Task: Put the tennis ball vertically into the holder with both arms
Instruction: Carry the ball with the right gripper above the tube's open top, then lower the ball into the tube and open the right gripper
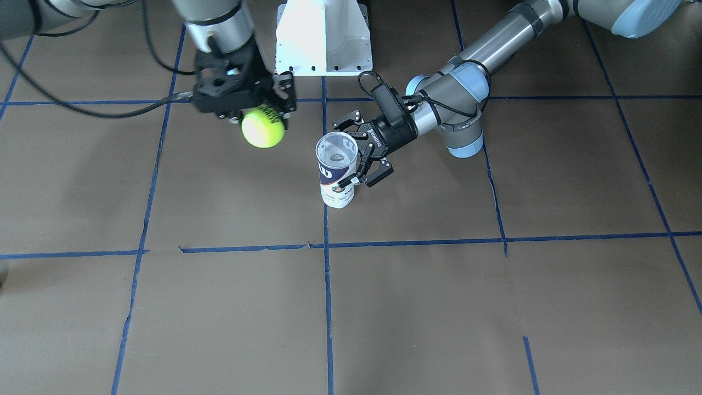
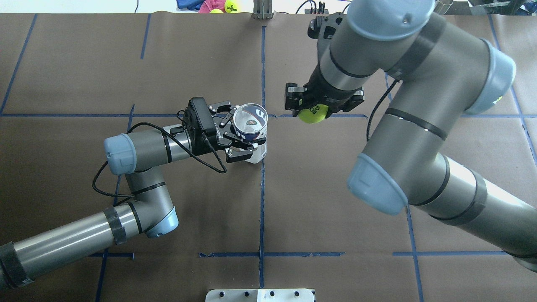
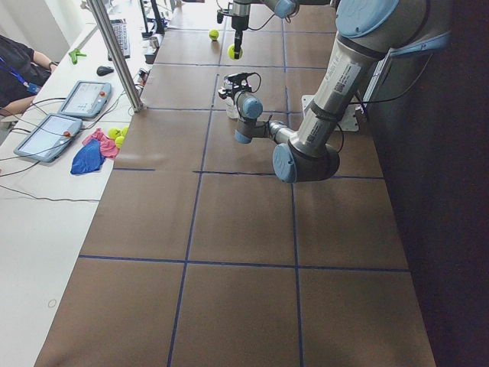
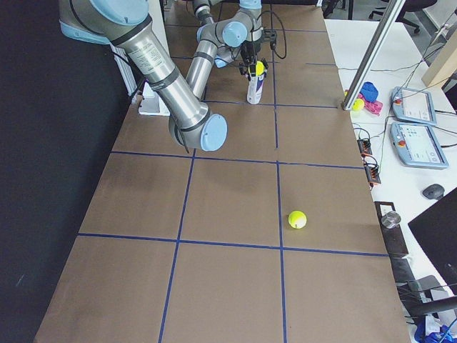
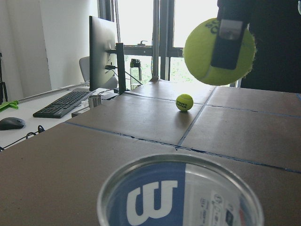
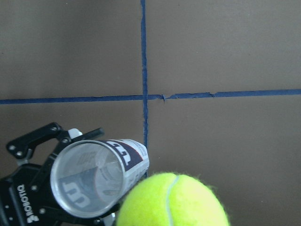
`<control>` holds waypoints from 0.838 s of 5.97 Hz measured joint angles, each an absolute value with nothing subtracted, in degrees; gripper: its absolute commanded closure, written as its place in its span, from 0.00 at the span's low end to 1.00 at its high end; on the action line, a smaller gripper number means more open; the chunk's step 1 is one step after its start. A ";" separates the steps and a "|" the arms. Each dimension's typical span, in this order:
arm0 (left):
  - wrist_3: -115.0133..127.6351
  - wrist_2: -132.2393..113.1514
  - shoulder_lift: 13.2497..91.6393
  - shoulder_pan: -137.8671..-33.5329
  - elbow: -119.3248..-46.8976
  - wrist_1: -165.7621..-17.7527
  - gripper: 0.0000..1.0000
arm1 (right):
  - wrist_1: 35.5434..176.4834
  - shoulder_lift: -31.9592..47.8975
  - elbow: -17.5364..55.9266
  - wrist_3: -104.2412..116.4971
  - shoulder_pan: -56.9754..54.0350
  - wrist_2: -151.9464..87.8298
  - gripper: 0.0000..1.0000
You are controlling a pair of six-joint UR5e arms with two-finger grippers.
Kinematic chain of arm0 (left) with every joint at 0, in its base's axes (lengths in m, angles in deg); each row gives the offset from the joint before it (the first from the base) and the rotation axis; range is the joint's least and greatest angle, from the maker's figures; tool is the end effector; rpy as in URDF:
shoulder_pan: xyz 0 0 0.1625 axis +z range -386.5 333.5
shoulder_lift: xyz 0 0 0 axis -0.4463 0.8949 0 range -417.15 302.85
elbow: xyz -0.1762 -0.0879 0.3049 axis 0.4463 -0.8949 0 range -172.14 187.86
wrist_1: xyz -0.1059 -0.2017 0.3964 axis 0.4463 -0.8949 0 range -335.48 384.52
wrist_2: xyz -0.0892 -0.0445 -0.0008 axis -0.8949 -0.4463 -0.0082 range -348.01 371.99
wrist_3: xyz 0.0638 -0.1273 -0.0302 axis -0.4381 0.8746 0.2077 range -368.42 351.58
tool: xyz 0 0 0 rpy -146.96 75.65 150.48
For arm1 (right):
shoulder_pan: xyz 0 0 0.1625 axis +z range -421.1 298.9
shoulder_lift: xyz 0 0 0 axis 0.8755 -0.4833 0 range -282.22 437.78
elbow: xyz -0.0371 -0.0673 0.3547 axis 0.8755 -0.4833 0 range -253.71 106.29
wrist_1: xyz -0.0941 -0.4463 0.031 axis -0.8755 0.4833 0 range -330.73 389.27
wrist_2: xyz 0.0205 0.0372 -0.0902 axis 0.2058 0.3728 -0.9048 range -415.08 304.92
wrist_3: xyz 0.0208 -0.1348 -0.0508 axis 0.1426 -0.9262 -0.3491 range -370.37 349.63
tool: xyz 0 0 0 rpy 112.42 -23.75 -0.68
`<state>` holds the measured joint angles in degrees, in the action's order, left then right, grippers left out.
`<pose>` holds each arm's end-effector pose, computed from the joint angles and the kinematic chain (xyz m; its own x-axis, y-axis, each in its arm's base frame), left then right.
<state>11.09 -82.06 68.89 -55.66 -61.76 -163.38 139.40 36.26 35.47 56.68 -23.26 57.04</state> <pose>0.5757 -0.4620 0.1886 0.2881 0.9159 -0.2795 0.4725 0.1179 0.8734 -0.4294 -0.4330 0.0161 0.6271 0.0298 0.7784 -0.1135 0.9921 0.0535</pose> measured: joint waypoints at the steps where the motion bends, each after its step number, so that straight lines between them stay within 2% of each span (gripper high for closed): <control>1: 11.09 -82.05 68.89 -55.39 -61.75 -163.39 0.14 | 140.41 40.21 32.15 58.00 -24.11 56.39 0.92; 3: 11.09 -82.05 68.95 -55.03 -61.79 -163.35 0.14 | 140.54 46.48 24.09 58.47 -24.57 56.06 0.92; 5: 11.09 -82.05 68.97 -54.95 -61.82 -163.38 0.14 | 140.08 47.99 20.13 58.27 -24.93 55.25 0.90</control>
<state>11.09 -82.05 68.97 -54.95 -61.82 -163.38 140.08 47.99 20.13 58.27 -24.93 55.25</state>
